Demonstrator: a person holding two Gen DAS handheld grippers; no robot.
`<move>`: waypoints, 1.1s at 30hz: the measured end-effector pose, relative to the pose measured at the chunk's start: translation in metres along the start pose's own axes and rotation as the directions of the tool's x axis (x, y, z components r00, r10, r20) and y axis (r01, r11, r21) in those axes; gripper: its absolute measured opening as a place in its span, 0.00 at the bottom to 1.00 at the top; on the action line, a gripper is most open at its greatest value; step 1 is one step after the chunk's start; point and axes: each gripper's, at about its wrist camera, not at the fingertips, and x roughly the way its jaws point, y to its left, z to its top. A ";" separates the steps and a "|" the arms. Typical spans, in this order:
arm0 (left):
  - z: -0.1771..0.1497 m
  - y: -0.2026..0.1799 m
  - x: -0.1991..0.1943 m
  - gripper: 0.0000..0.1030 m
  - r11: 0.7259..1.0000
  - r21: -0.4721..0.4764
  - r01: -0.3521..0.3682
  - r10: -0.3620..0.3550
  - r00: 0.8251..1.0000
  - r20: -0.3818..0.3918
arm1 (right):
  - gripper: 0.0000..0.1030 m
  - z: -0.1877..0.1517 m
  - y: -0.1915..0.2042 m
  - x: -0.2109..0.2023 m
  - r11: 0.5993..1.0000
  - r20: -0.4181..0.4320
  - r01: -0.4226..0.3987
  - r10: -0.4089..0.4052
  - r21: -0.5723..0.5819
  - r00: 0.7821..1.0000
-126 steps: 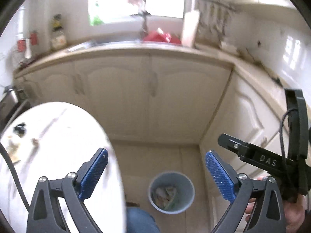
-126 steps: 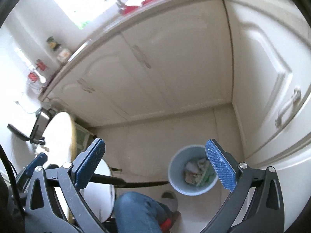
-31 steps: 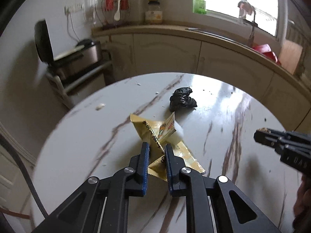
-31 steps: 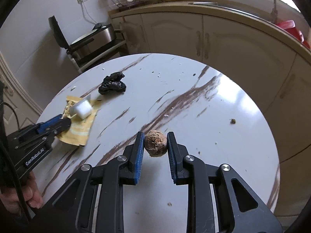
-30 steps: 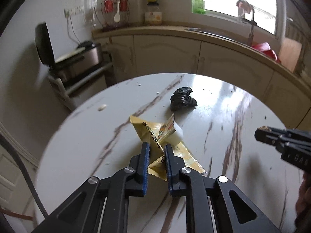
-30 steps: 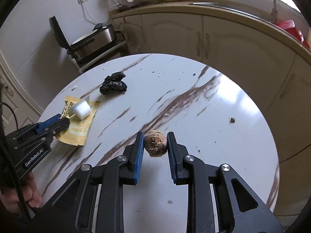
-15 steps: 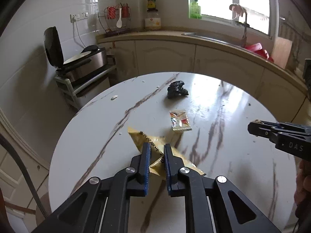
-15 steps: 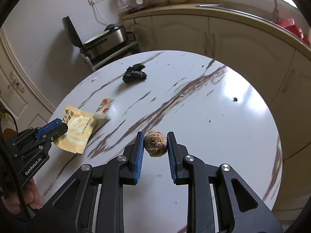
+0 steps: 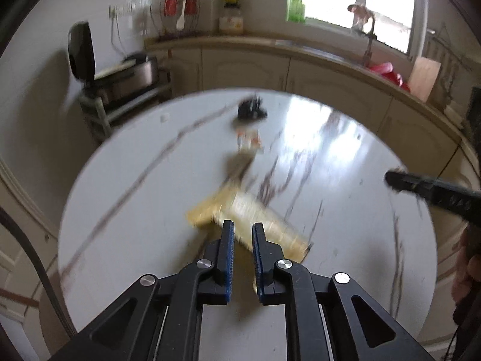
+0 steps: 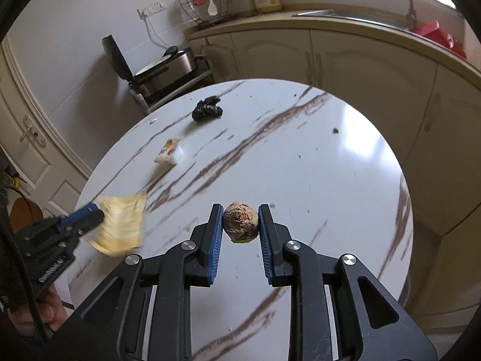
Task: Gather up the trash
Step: 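Lift the gold wrapper with the left tool, shaking off the white cube, then carry the gold wrapper and brown lump to the floor bin and open both tools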
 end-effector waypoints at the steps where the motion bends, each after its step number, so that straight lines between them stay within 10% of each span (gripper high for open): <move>1: -0.003 0.002 0.001 0.15 1.000 -0.010 0.000 0.000 1.000 -0.003 | 0.21 -0.002 -0.001 0.000 1.000 -0.002 0.000 0.000 0.001 1.000; 7: -0.002 0.009 -0.001 0.85 0.998 -0.066 -0.012 0.012 1.000 0.014 | 0.21 -0.005 0.000 0.002 1.000 -0.009 -0.012 0.012 0.000 1.000; 12: 0.002 -0.004 0.018 0.94 0.998 -0.054 -0.014 0.013 1.000 -0.026 | 0.21 -0.005 -0.001 0.004 1.000 -0.012 -0.012 0.012 -0.002 1.000; 14: 0.005 -0.006 0.036 0.85 0.997 -0.078 -0.009 0.005 0.998 -0.061 | 0.21 -0.005 0.000 0.006 1.000 -0.016 -0.011 0.011 -0.001 1.000; 16: 0.012 -0.009 0.039 0.50 0.997 -0.074 0.006 -0.010 0.999 -0.043 | 0.21 -0.005 0.000 0.007 1.000 -0.018 -0.011 0.011 -0.002 1.000; 19: 0.020 -0.012 0.045 0.26 0.998 -0.044 0.045 -0.047 0.997 -0.057 | 0.21 -0.004 0.001 0.006 1.000 -0.017 -0.009 0.009 -0.006 1.000; 33: 0.024 -0.027 0.027 0.02 0.988 0.027 0.153 -0.153 0.988 -0.028 | 0.21 -0.003 -0.009 -0.005 1.000 0.001 0.001 -0.001 0.017 1.000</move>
